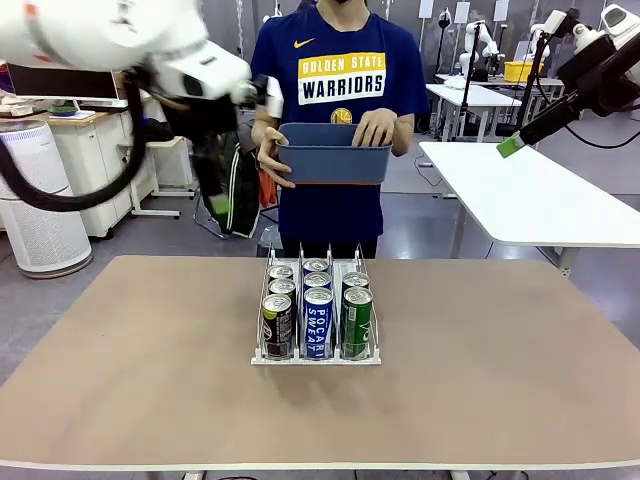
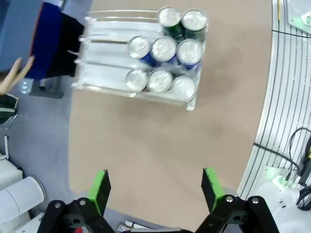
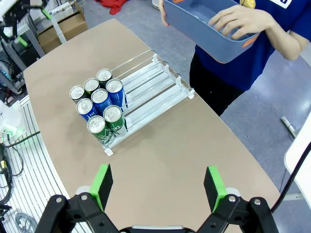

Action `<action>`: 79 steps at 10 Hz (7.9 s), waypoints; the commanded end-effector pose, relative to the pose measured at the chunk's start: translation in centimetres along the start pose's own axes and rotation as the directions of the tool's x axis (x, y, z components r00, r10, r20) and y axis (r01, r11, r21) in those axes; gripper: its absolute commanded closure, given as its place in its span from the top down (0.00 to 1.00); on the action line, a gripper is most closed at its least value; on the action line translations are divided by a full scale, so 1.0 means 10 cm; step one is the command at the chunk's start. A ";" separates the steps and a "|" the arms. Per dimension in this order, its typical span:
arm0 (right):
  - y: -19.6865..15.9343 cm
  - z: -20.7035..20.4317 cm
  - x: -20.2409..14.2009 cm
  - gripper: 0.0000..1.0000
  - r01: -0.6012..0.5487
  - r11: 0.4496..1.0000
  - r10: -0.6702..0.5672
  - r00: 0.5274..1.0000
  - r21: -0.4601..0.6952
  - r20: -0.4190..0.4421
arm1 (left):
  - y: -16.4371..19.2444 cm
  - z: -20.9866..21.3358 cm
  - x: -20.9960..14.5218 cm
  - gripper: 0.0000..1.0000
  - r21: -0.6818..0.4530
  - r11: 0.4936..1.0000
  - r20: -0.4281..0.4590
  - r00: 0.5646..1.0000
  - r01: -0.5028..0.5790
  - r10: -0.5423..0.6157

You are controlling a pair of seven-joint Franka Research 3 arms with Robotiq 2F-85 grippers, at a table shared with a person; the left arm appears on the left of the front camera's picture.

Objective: Fill the beverage cans into the dispenser.
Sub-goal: Pick up the Sprite handed by the human.

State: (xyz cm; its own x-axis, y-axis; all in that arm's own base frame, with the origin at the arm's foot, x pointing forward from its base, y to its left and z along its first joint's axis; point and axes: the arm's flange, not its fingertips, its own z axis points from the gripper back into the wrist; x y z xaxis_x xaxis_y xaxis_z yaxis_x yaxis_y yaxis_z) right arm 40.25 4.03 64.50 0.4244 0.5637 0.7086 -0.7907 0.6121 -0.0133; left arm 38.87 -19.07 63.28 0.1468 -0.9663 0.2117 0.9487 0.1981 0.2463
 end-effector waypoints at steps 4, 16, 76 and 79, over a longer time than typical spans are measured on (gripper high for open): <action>0.00 -0.01 -0.01 1.00 0.000 1.000 0.000 1.000 0.001 -0.001 | 0.36 0.53 -0.97 1.00 0.051 0.972 0.141 0.965 -0.229 0.220; 0.00 -0.01 -0.01 1.00 0.000 1.000 0.000 1.000 0.001 -0.001 | 0.54 0.58 -1.22 1.00 0.070 0.939 0.139 0.935 -0.337 0.325; -0.28 -1.38 0.53 1.00 -0.155 0.987 0.146 0.972 -0.033 -0.185 | 0.54 0.58 -1.22 1.00 0.070 0.939 0.139 0.935 -0.337 0.325; -0.30 -1.38 0.54 0.80 -0.130 0.991 0.124 0.975 -0.018 -0.183 | 0.54 0.58 -1.22 1.00 0.070 0.939 0.139 0.935 -0.337 0.325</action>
State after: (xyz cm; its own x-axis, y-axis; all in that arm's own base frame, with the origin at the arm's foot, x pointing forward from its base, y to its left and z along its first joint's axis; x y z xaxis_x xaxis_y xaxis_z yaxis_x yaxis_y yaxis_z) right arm 50.87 12.99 58.55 0.3848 0.7369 0.5558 -0.8299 0.5398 -0.1410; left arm 40.72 -5.55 67.50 0.4074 -0.8123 0.4173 0.8179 0.5278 0.2290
